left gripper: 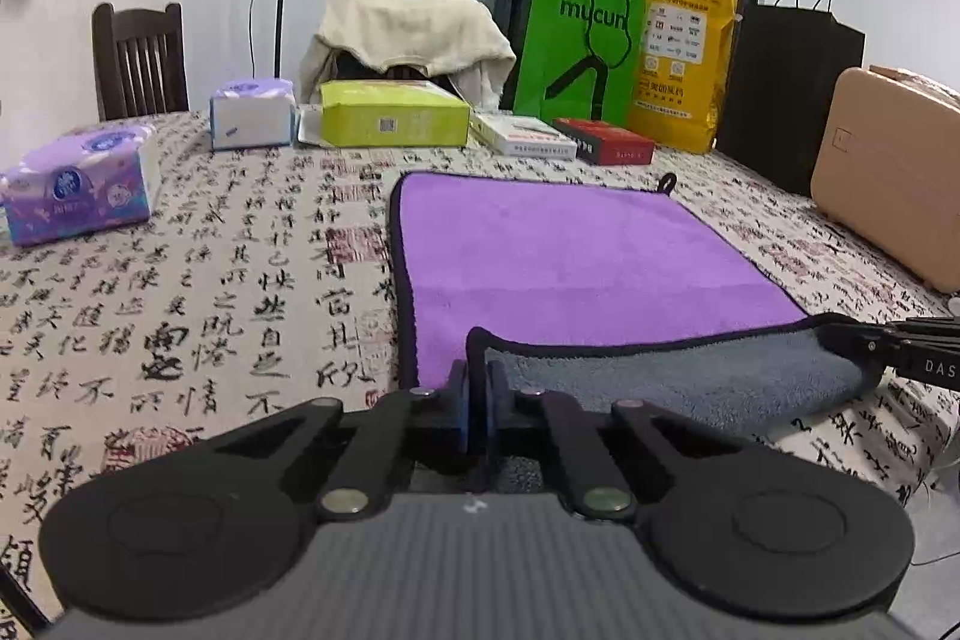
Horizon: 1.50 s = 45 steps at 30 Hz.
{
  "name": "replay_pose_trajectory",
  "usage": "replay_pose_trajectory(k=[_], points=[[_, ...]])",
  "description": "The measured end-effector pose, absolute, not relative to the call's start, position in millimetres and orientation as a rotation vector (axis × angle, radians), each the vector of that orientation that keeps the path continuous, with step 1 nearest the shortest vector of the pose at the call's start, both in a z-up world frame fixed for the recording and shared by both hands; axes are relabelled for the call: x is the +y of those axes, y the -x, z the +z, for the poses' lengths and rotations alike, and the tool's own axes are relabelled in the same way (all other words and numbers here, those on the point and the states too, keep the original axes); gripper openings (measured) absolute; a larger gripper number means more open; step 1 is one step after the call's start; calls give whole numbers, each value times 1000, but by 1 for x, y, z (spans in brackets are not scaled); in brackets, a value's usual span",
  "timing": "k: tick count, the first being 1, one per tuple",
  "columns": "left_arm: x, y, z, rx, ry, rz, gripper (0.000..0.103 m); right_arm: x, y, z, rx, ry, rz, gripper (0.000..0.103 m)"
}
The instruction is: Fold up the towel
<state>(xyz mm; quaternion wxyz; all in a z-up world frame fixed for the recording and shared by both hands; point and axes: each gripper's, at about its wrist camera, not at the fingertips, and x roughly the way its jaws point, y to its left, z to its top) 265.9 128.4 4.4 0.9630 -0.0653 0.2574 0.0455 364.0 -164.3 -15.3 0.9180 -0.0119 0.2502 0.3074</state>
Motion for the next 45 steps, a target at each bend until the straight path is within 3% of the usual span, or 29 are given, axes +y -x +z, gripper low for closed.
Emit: replay_pose_trajectory(k=[15,29,45], points=[[130,-280,43,480,122,105,5,-169,-377,19,446,12,657,4],[151,-356,74,471,105,70,5,-157,-452,47,430,-32,689,4],[184,-440,67,502,139,56,5,-133,-550,44,517,-97,679,4]])
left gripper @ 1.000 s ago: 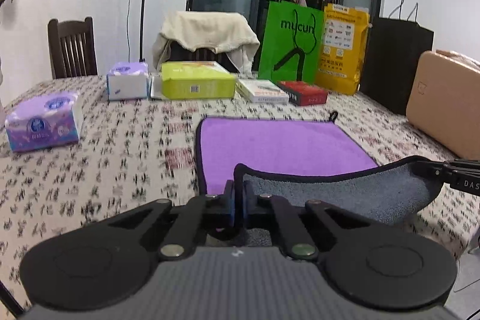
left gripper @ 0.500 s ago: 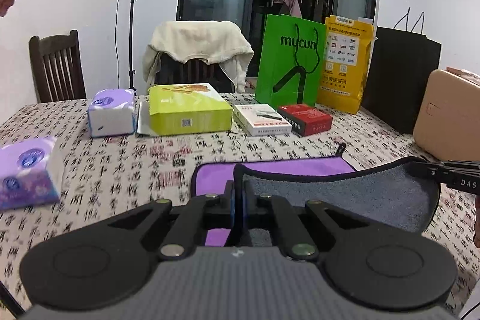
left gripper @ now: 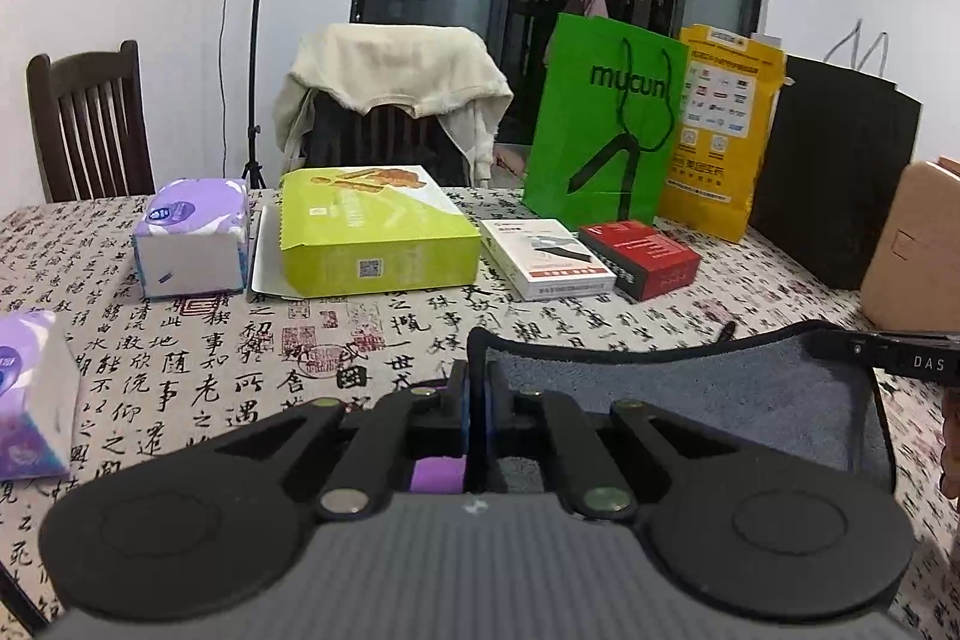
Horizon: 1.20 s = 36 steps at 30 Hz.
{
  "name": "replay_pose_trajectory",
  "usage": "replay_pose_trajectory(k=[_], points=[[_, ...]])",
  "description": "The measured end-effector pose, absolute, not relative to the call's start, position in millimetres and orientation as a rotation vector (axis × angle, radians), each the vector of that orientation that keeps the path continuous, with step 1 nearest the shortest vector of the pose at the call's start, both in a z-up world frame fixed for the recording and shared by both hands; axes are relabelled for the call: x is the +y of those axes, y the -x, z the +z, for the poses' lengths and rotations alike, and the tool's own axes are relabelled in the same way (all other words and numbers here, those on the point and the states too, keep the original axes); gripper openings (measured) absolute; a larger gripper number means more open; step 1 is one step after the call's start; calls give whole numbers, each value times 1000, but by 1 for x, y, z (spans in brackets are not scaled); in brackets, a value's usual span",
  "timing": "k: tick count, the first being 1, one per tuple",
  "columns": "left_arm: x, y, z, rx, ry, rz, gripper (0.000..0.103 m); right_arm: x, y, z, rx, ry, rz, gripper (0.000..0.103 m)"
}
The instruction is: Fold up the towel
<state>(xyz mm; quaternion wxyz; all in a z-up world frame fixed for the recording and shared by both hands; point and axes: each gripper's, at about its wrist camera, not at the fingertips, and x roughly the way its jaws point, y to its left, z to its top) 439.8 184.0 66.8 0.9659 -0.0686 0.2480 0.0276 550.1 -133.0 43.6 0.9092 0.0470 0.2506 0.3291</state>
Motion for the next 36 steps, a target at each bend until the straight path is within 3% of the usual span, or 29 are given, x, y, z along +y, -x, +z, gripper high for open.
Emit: replay_pose_trajectory(k=[22,36], points=[[216,-505,10,636,192,85,5,-101,-623,-6,684,-76,636,4],[219,-517,15,623,185,86,5,-102,-633,-7,671,-108,627,4]])
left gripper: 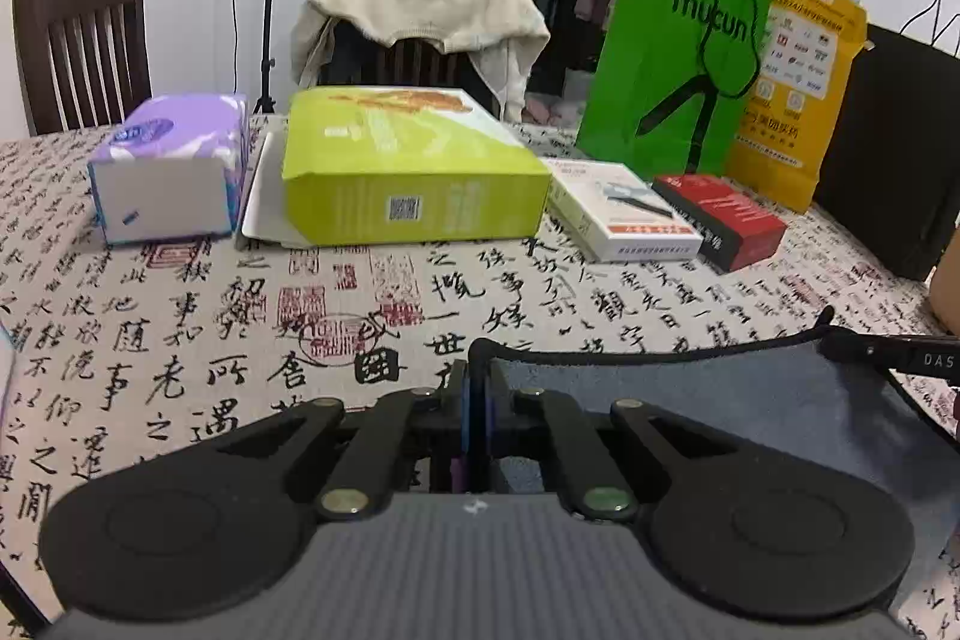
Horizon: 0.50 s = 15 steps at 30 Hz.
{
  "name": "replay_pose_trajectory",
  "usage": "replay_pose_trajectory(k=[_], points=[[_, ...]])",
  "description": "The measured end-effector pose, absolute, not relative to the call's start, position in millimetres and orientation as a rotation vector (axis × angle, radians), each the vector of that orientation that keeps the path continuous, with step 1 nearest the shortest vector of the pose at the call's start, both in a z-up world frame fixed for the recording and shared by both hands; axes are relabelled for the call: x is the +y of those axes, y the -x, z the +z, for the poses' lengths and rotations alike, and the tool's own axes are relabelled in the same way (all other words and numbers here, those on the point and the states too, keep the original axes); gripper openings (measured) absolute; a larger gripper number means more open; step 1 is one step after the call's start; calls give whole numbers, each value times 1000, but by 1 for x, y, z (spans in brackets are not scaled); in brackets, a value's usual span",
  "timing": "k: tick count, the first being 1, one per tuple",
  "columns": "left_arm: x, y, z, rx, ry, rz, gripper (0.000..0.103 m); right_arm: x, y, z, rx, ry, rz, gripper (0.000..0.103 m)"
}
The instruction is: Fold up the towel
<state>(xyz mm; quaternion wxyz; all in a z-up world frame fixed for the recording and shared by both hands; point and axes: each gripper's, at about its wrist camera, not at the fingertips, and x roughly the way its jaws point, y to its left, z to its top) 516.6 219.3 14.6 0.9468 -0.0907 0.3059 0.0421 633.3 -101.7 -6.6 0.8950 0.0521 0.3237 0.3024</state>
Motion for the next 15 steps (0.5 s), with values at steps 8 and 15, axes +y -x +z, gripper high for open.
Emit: replay_pose_trajectory(k=[8,15], points=[[219,-518,5,651,147,94,10,-99,-636,-13,667,-71,605,6],[217,-501,9,649,110,121,16,-99,-626,-2,620,5,541,35]])
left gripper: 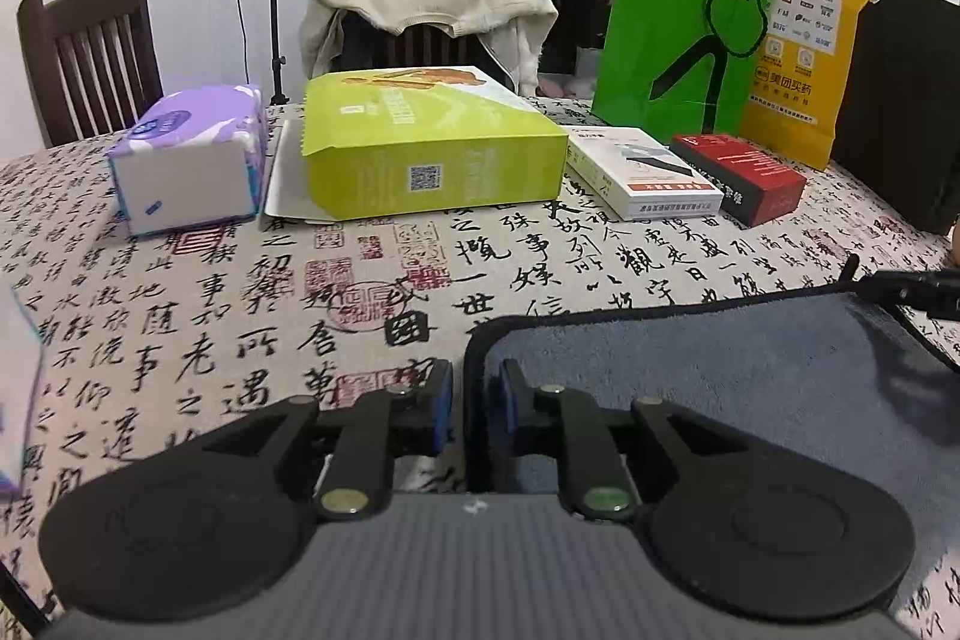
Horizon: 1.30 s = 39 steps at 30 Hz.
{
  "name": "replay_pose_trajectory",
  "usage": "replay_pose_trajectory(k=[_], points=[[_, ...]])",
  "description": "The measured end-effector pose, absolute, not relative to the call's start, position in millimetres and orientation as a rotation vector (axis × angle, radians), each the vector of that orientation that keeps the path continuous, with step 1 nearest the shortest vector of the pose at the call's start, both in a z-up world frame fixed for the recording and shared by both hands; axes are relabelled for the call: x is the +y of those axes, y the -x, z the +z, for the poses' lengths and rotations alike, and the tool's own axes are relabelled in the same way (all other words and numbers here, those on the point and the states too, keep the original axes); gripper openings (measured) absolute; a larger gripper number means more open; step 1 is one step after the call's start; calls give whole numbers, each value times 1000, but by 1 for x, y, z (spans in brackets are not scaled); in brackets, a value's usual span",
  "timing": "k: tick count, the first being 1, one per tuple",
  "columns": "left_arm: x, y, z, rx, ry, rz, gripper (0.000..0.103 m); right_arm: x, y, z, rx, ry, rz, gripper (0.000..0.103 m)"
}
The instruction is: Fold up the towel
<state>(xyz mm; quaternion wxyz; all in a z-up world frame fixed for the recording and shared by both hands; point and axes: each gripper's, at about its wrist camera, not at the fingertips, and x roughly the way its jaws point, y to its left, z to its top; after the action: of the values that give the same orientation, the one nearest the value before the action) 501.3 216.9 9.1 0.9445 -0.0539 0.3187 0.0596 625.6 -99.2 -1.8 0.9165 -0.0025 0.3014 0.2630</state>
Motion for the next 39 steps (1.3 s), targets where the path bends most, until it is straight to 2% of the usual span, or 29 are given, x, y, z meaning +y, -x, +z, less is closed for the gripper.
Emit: replay_pose_trajectory(k=[6,10,14,18,21,23,27,31,35,39], points=[[216,-473,27,622,99,141,21,-112,-607,17,597,13,555,38],[210,-451,43,589,90,142,29,-117,-584,31,578,34,572,41],[201,-425,59,551,75,143,30,-121,-557,46,554,71,605,49],[193,-397,71,522,78,145,32,-128,-530,61,532,93,619,51],[189,-374,75,500,92,153,32,-136,-505,72,498,97,636,63],[184,-359,75,494,104,160,32,-141,-486,78,463,103,652,77],[172,-331,74,489,98,162,32,-151,-454,86,427,118,660,78],[157,-298,77,462,90,155,43,-161,-426,90,403,107,659,79],[140,-267,80,434,88,131,47,-170,-398,90,386,96,676,79],[127,-245,80,416,83,116,55,-176,-373,89,369,96,697,79]])
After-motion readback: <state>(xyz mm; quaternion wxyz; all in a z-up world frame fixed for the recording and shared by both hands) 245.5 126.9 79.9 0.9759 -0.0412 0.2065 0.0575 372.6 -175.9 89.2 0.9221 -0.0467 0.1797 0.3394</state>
